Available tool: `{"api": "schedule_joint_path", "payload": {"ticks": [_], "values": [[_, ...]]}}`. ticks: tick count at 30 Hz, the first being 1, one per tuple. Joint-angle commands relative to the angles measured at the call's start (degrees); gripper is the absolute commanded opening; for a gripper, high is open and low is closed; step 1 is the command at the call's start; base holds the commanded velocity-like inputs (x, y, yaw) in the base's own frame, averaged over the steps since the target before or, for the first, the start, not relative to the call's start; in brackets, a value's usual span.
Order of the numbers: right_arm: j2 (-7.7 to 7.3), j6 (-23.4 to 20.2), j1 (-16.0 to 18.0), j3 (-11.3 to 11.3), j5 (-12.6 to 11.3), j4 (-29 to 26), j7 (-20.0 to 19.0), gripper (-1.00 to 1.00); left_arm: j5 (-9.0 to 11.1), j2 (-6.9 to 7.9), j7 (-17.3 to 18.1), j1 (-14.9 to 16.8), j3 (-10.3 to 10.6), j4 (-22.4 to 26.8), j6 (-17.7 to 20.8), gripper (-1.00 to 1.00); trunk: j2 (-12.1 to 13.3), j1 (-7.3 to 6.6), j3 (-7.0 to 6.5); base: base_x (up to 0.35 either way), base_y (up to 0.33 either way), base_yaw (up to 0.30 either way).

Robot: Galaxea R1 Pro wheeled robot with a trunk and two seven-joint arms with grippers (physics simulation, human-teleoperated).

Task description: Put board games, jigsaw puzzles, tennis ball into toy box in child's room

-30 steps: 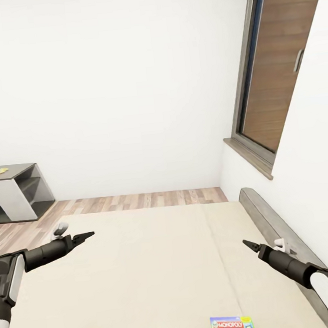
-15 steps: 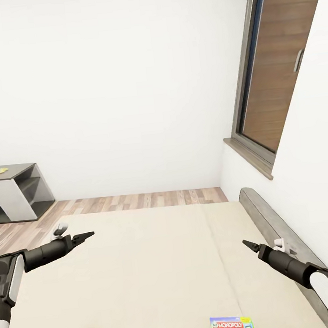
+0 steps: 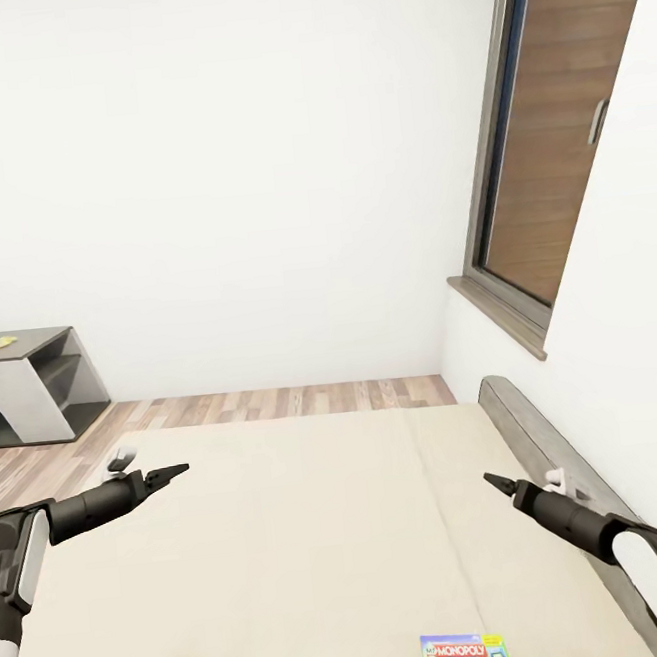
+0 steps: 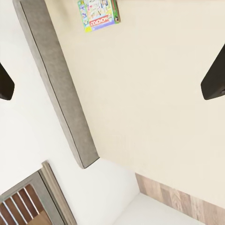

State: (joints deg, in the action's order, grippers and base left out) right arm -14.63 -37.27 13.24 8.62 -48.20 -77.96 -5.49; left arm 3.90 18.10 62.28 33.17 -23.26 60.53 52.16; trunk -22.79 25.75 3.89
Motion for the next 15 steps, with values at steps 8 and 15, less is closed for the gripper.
{"api": "schedule_joint_path", "payload": {"ticks": [8, 15], "values": [[3.50, -8.9, 11.0, -5.8, 0.1, 8.1, 18.6, 1.00, 0.2, 0.01, -0.1, 0.0, 0.2, 0.0, 0.4, 1.00, -0.1, 0.04, 0.14, 0.000, 0.000, 0.000], [6.12, -9.0, 18.3, -8.7, 0.3, 23.4, 23.3, 1.00, 0.2, -0.14, -0.1, 0.1, 0.4, 0.0, 0.8, 1.00, -0.1, 0.04, 0.14, 0.000, 0.000, 0.000]]}}
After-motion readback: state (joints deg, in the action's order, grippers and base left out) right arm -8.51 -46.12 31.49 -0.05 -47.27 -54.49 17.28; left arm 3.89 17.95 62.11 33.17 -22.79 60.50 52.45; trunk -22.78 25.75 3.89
